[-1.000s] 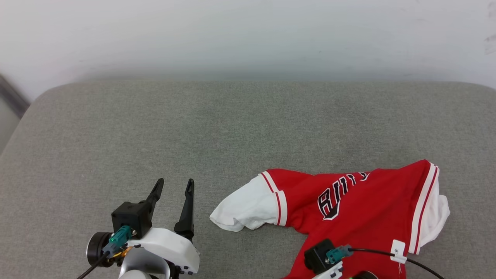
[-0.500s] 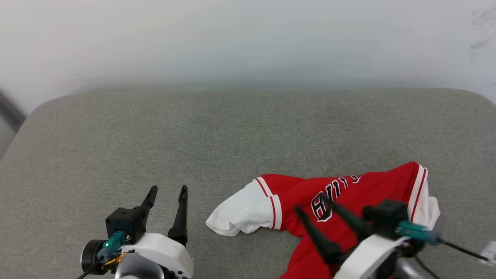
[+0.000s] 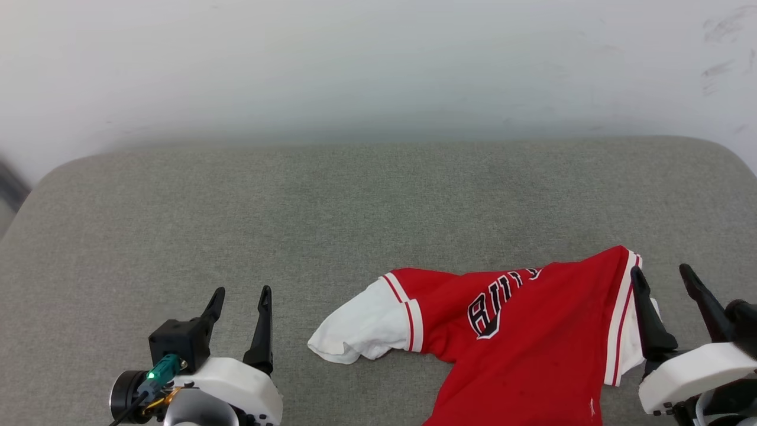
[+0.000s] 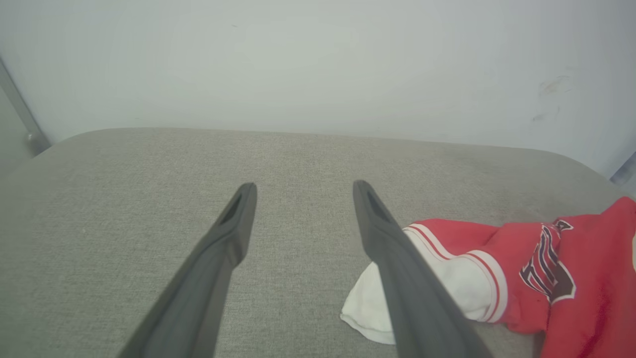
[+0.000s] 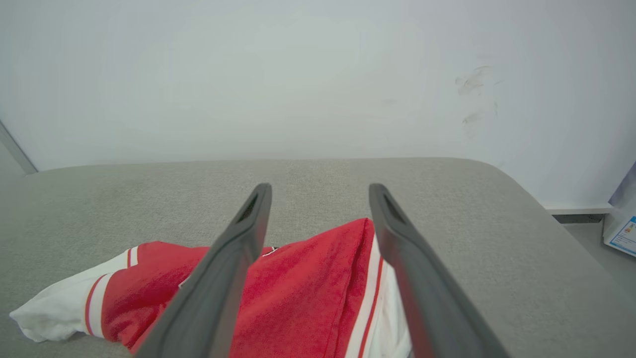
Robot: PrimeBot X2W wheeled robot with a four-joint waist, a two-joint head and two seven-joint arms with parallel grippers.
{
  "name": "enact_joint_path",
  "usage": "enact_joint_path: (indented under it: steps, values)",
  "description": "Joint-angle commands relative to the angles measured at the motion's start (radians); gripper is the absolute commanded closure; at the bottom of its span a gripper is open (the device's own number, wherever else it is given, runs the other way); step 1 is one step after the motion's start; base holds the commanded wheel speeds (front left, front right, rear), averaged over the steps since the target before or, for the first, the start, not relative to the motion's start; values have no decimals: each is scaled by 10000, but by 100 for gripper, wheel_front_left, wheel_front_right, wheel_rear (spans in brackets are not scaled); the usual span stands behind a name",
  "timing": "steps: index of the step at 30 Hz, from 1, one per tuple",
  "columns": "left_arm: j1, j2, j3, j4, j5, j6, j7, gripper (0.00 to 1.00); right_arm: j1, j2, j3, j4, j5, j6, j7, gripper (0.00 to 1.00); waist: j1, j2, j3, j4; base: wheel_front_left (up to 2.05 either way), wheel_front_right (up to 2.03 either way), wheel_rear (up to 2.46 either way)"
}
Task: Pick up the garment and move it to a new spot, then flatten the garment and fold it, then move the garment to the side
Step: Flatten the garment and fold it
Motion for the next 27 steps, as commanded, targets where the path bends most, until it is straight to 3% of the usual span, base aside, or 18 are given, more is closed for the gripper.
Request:
enact_joint_path:
  steps: [1, 6, 14, 19, 23, 27]
  values:
    - [43, 62, 9, 29, 17, -1, 5, 0, -37, -81, -22, 69, -67, -7, -24, 0, 0, 0, 0, -45, 0, 0, 0]
    - [-518, 263, -278, 150, 70, -377, 544, 0, -36, -329, -184, 182, 162, -7, -189, 0, 0, 0, 70, -221, 0, 0, 0]
    - [-2365, 749, -1195, 726, -590, -1835, 3783, 0, -243, -225, 142, -189, 105, -7, -176, 0, 0, 0, 875, -578, 0, 0, 0]
    - [-3166, 857, -1730, 1312, -1028, -2529, 5600, 0, -457, -46, 365, -325, 33, -7, -236, 0, 0, 0, 1480, -887, 0, 0, 0]
    - [-3386, 908, -2157, 1867, -1335, -2876, 6857, 0, -590, 65, 507, -300, -17, -7, -290, 0, 0, 0, 1835, -1098, 0, 0, 0]
    - [-3339, 1023, -2630, 2498, -1533, -2943, 8211, 0, -670, 114, 634, -225, -31, -7, -347, 0, 0, 0, 1991, -1245, 0, 0, 0]
